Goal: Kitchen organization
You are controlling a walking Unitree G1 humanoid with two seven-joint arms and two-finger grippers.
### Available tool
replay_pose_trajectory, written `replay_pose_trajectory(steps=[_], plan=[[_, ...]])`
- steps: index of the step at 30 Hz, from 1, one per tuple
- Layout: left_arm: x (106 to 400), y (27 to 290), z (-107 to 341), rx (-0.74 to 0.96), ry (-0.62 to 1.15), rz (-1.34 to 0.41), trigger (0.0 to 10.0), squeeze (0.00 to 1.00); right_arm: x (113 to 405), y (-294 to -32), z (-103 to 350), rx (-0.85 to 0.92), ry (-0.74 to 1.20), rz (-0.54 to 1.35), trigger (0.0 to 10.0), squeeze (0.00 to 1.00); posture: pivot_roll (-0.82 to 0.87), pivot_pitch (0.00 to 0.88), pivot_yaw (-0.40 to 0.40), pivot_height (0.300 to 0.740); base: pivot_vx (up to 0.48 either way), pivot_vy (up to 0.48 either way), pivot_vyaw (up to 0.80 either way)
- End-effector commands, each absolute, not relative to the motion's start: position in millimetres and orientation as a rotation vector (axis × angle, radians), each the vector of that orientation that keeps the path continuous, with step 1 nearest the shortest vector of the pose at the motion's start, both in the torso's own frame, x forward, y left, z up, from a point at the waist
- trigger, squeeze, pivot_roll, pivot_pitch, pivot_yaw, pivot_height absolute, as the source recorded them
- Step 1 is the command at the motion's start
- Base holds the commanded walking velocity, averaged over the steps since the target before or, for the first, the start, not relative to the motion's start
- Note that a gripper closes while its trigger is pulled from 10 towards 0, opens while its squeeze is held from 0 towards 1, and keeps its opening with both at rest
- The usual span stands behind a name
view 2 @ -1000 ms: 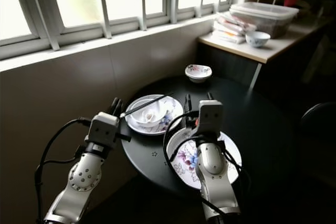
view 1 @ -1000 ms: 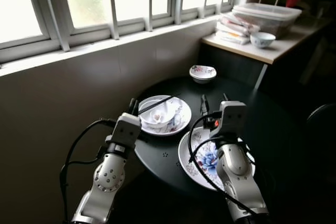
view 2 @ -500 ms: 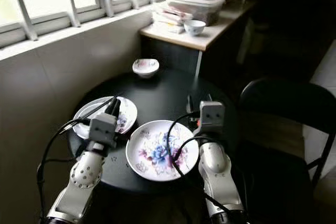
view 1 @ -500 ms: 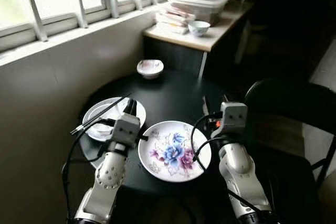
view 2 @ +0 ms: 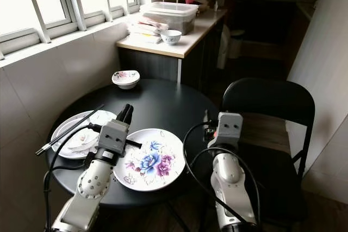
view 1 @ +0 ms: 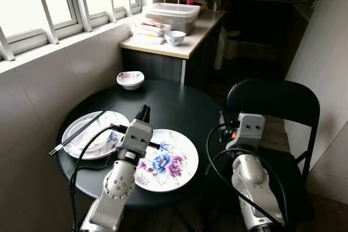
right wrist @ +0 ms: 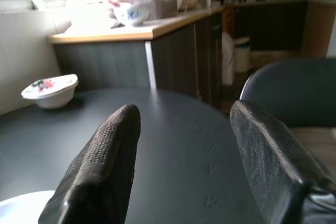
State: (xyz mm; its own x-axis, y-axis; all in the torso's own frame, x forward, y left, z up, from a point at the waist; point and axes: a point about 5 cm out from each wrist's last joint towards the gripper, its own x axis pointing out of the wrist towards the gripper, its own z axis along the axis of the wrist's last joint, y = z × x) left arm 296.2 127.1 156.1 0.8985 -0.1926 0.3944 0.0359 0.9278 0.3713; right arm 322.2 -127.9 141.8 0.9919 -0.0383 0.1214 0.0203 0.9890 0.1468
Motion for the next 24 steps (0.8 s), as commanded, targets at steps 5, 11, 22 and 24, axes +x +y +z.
replay_pose_trajectory(steps=[5,11,22,24], plan=[[297.0,126.4,155.6,0.363,-0.434,-0.119,10.0,0.0,326.1,-133.8,122.2,0.253,0.027,-0.032,10.0,0.0,0.02,0.0,0.002,0.74,0.0,0.0,0.0],[297.6,126.8,155.0,0.365,-0.43,-0.117,10.0,0.0,325.3,-133.7,110.3,0.294,0.103,-0.046,10.0,0.0,0.03,0.0,0.001,0.74,0.0,0.0,0.0],[298.1,125.9,154.7,0.364,-0.429,-0.117,10.0,0.0,323.0,-114.8,96.9,0.396,0.206,0.067,10.0,0.0,0.03,0.0,-0.001,0.74,0.0,0.0,0.0],[298.2,126.0,154.7,0.364,-0.429,-0.116,10.0,0.0,323.2,-114.7,96.1,0.403,0.211,0.07,10.0,0.0,0.03,0.0,-0.001,0.74,0.0,0.0,0.0]])
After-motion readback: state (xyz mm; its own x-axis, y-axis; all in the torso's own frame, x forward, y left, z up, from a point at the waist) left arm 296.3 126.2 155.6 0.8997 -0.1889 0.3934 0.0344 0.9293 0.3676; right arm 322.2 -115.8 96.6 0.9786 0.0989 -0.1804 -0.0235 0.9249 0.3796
